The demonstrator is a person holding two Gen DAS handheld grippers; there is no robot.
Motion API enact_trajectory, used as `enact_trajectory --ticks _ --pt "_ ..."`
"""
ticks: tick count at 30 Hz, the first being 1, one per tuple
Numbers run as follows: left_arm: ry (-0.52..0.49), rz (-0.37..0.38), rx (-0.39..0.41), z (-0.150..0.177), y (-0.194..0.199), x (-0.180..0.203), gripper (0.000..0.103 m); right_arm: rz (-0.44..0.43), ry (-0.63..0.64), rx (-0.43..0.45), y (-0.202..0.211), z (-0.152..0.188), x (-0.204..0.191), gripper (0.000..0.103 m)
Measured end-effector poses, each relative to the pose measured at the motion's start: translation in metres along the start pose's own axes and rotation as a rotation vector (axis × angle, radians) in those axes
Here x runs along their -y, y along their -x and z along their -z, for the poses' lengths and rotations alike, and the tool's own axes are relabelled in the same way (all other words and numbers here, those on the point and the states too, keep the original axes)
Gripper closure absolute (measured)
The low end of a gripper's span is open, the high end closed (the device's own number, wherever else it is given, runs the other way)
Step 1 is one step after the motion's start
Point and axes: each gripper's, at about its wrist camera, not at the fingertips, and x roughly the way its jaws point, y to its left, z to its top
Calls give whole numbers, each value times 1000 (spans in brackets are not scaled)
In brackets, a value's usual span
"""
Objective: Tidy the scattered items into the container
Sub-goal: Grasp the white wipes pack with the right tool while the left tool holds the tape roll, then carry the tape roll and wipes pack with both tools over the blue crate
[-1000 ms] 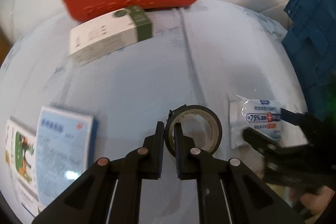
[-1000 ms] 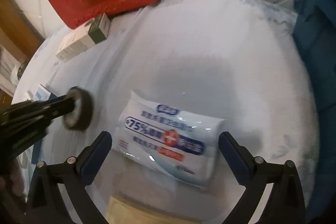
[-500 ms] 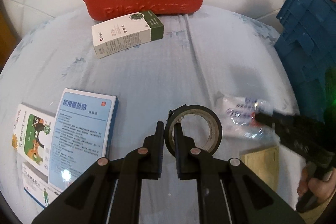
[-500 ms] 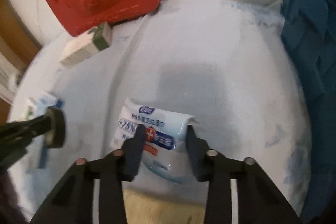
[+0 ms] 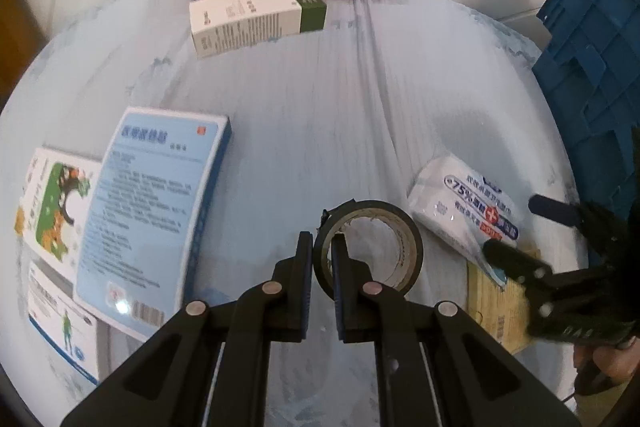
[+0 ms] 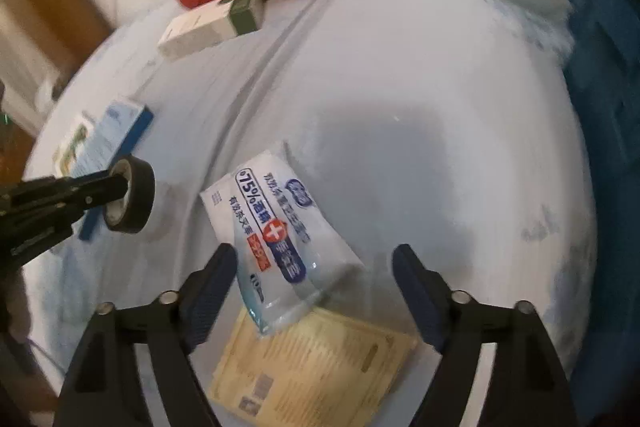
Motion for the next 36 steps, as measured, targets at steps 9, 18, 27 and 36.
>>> enact_trajectory --ticks 9,18,27,36 --pt "25 -15 -37 17 -4 4 94 71 180 -16 -28 6 -31 38" --pt "11 -3 81 20 60 4 94 59 116 106 26 8 -37 41" --pt "-41 33 229 37 144 6 94 106 87 294 134 21 -77 41" --pt "-155 122 344 52 218 28 94 194 13 408 225 52 -99 41"
